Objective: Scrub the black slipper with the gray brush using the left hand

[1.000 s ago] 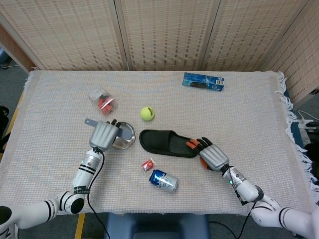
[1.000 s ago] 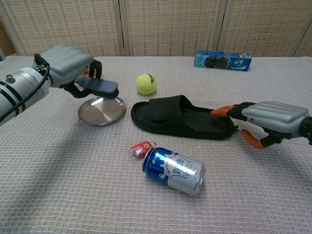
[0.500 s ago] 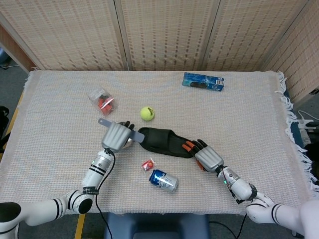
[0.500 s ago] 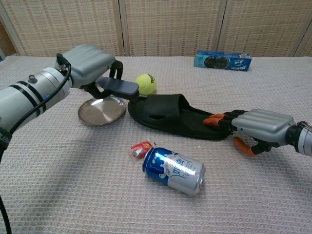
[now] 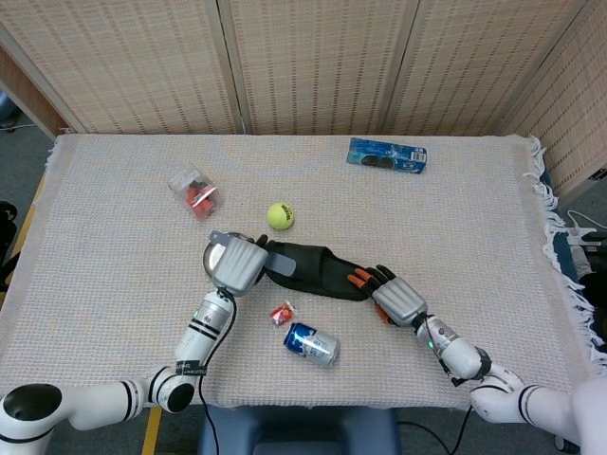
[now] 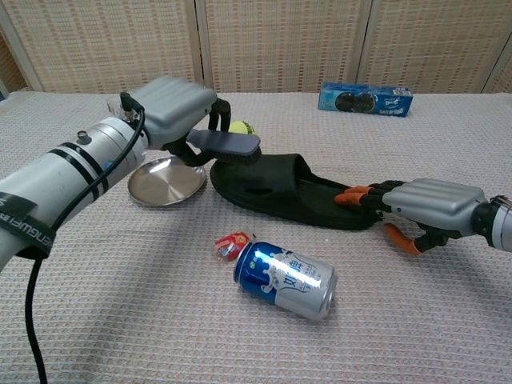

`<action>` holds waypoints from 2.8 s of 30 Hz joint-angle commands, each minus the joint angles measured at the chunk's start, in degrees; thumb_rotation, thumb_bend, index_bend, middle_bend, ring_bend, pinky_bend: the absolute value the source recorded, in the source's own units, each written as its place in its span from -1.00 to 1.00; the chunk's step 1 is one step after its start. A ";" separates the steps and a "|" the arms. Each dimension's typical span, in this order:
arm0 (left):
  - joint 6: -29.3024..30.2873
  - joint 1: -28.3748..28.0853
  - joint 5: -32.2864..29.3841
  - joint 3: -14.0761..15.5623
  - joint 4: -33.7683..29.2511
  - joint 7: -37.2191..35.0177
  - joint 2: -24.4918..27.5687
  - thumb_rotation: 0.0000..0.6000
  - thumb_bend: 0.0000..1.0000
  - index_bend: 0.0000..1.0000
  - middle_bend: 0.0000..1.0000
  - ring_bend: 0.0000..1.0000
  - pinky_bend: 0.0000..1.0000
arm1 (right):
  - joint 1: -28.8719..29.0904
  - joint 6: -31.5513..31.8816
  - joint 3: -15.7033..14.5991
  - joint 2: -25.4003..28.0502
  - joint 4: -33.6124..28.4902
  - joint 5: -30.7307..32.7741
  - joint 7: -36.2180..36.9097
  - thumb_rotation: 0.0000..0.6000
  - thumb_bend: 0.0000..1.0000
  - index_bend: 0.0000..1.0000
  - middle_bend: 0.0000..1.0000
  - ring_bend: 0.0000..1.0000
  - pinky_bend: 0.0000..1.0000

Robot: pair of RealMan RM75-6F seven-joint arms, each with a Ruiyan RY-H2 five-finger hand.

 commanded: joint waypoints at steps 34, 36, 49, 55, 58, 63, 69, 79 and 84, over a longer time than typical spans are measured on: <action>-0.92 -0.97 3.18 0.21 17.01 -15.09 -10.56 1.00 -0.12 0.00 0.28 0.25 1.00 | 0.09 9.97 -5.04 2.64 6.59 -8.51 21.76 1.00 0.54 -1.00 -1.00 -1.00 -1.00; -0.79 -1.08 3.71 0.18 18.66 -16.82 -11.48 1.00 -0.12 -0.02 0.26 0.25 1.00 | 0.35 9.51 -5.27 2.01 7.75 -8.57 22.43 1.00 0.53 -1.00 -1.00 -1.00 -1.00; -0.28 -1.29 5.83 0.44 24.87 -21.99 -15.19 1.00 -0.11 -0.08 0.25 0.25 1.00 | 1.00 8.90 -6.09 -0.22 11.85 -8.73 25.59 1.00 0.54 -1.00 -1.00 -1.00 -1.00; 0.13 -1.28 6.72 0.67 25.73 -23.10 -15.98 1.00 -0.11 -0.11 0.23 0.25 1.00 | 1.26 8.96 -6.64 -0.59 12.06 -9.15 27.39 1.00 0.54 -1.00 -1.00 -1.00 -1.00; 0.89 -1.06 7.41 0.79 26.12 -23.59 -15.98 1.00 -0.11 -0.11 0.23 0.25 1.00 | 1.21 10.64 -6.88 -1.18 13.13 -9.96 28.96 1.00 0.55 -1.00 -1.00 -1.00 -1.00; 0.70 -0.97 7.58 0.51 25.90 -23.81 -15.65 1.00 -0.11 -0.11 0.23 0.25 1.00 | 1.58 10.96 -7.49 -2.36 15.57 -10.74 30.21 1.00 0.55 -1.00 -1.00 -1.00 -1.00; 0.21 -0.70 7.76 0.58 26.14 -24.61 -15.48 1.00 -0.11 -0.12 0.22 0.25 1.00 | 2.12 8.82 -8.02 -2.33 15.58 -10.33 28.94 1.00 0.55 -1.00 -1.00 -1.00 -1.00; -0.69 -0.69 7.76 -0.27 29.31 -27.99 -14.11 1.00 -0.11 -0.12 0.22 0.26 1.00 | 2.01 9.13 -8.16 -1.35 14.14 -9.93 27.66 1.00 0.55 -1.00 -1.00 -1.00 -1.00; -0.44 -0.64 8.38 0.14 30.61 -29.55 -14.66 1.00 -0.11 -0.12 0.22 0.26 1.00 | 2.05 8.95 -8.11 -1.50 13.93 -9.61 28.15 1.00 0.55 -1.00 -1.00 -1.00 -1.00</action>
